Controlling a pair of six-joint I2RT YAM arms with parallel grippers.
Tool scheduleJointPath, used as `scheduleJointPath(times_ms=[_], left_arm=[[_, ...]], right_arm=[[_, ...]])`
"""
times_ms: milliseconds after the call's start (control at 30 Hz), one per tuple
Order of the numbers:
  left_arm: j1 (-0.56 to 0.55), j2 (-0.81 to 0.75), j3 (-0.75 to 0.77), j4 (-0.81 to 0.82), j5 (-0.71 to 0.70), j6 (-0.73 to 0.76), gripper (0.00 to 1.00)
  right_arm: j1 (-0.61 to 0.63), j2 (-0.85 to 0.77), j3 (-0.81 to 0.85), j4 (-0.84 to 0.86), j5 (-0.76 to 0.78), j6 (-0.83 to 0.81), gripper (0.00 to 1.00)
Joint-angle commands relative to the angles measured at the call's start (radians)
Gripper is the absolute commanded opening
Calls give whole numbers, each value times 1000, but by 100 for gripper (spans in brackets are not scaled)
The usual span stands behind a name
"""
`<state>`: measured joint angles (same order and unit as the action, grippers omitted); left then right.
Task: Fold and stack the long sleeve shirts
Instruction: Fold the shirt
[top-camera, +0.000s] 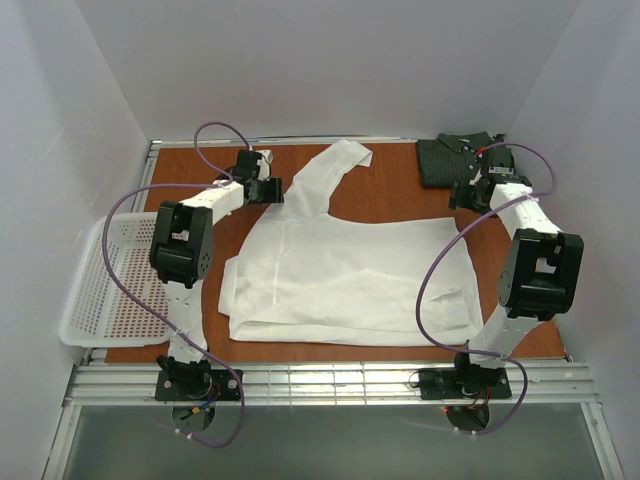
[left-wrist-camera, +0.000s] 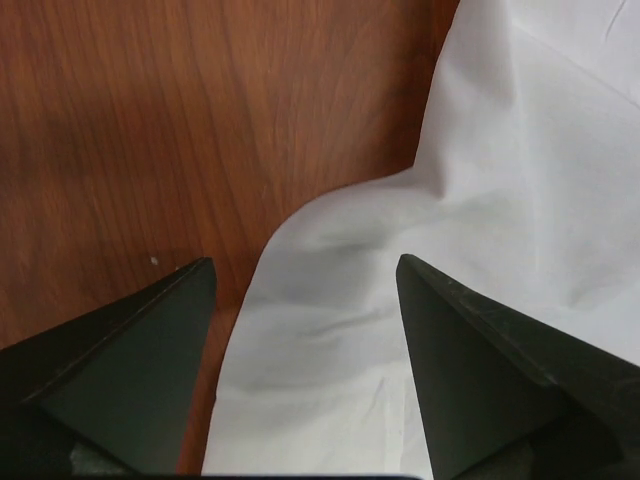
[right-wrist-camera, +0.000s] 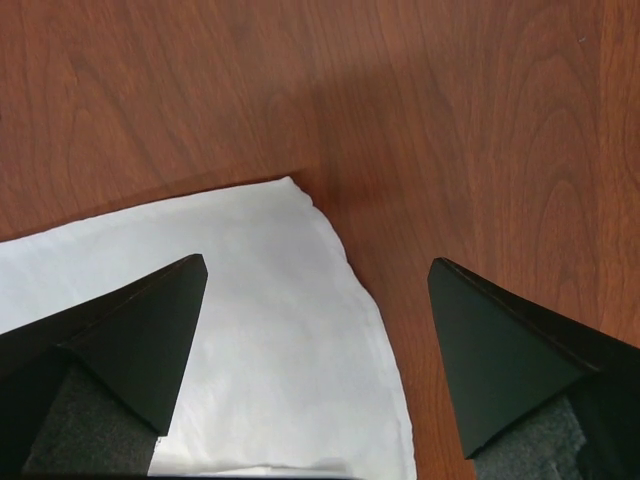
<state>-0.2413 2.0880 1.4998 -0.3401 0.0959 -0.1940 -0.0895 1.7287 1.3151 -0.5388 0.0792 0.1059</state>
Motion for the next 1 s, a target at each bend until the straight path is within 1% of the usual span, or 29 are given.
scheduleJointPath(times_ms=[0, 133, 300, 333, 433, 467, 500, 567, 600, 633, 667, 700, 733, 767, 800, 933, 967], left_arm=[[5, 24, 63, 21, 31, 88, 68], [5, 78, 73, 16, 86, 142, 66], [4, 93, 53, 19, 156, 177, 65], [4, 96, 54, 18, 162, 186, 61], [4, 106, 48, 18, 165, 189, 52], [4, 107, 45, 18, 169, 189, 45], [2, 107, 37, 18, 172, 189, 44], [2, 109, 31, 18, 182, 205, 36], [2, 109, 25, 16, 192, 217, 30], [2, 109, 22, 18, 195, 225, 27], [2, 109, 17, 16, 199, 244, 23], [2, 104, 10, 16, 203, 249, 14], [2, 104, 8, 16, 209, 254, 8], [2, 104, 8, 18, 212, 267, 5], [2, 104, 7, 16, 214, 271, 0], [0, 109, 5, 16, 220, 288, 0], [-1, 109, 4, 15, 220, 289, 0]], right_arm=[[-18, 29, 26, 56, -32, -52, 84], [-18, 34, 16, 65, -29, -83, 84], [-19, 35, 10, 69, -50, -109, 84], [-19, 37, 13, 68, -61, -136, 84], [-19, 43, 29, 69, -71, -166, 84], [-19, 43, 30, 68, -70, -173, 84], [-19, 45, 32, 68, -70, -179, 84], [-21, 46, 33, 69, -113, -207, 84], [-19, 49, 35, 77, -128, -219, 84], [-21, 54, 35, 82, -163, -241, 84], [-19, 61, 39, 82, -185, -255, 84], [-19, 68, 44, 88, -208, -270, 84], [-21, 74, 55, 89, -249, -290, 84], [-19, 80, 62, 91, -265, -322, 83], [-19, 97, 67, 89, -280, -339, 82], [-21, 156, 119, 71, -303, -380, 79], [-21, 164, 136, 68, -337, -390, 79]])
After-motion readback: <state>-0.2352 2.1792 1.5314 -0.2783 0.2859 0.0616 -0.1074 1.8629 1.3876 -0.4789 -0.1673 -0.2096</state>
